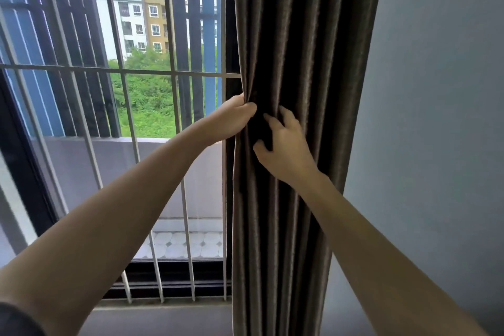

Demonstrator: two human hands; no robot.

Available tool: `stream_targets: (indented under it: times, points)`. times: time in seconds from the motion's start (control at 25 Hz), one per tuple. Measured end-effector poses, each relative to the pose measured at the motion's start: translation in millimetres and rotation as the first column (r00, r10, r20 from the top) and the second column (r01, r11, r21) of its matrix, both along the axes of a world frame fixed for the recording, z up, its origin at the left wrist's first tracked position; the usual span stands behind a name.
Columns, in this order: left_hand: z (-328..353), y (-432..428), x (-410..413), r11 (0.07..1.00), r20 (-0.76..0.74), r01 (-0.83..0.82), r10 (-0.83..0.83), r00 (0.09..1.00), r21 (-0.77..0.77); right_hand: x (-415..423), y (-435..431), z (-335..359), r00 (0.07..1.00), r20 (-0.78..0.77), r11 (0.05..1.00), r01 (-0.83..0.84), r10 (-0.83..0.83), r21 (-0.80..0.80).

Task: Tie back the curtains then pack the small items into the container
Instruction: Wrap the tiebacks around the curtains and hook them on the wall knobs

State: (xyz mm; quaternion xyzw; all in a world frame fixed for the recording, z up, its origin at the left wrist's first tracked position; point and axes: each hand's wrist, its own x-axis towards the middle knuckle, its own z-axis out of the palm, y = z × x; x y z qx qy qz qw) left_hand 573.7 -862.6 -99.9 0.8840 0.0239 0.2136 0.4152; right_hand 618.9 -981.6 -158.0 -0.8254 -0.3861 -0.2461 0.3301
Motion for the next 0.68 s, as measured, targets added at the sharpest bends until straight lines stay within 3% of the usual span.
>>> stream_targets:
  times: [0.24, 0.4, 0.52, 0.68]
  points:
    - [1.2, 5.6, 2.6, 1.0, -0.035, 0.027, -0.027, 0.999, 0.016, -12.0, -10.4, -42.4, 0.972, -0.124, 0.979, -0.203, 0.198, -0.027]
    - [-1.7, 3.1, 11.4, 0.999, -0.028, 0.03, -0.03, 0.999, 0.021, -13.9, -12.6, -74.3, 0.951, -0.215, 0.966, -0.245, 0.223, -0.083]
    - [-2.7, 3.2, 14.1, 0.999, -0.021, 0.029, -0.03, 0.999, -0.016, -11.2, -11.4, -82.2, 0.946, -0.237, 0.965, -0.247, 0.221, -0.088]
    - [-1.2, -2.6, 13.3, 0.98, -0.059, 0.088, -0.1, 0.993, -0.176, -13.0, -6.8, -83.6, 0.947, -0.214, 0.957, -0.267, 0.24, -0.111]
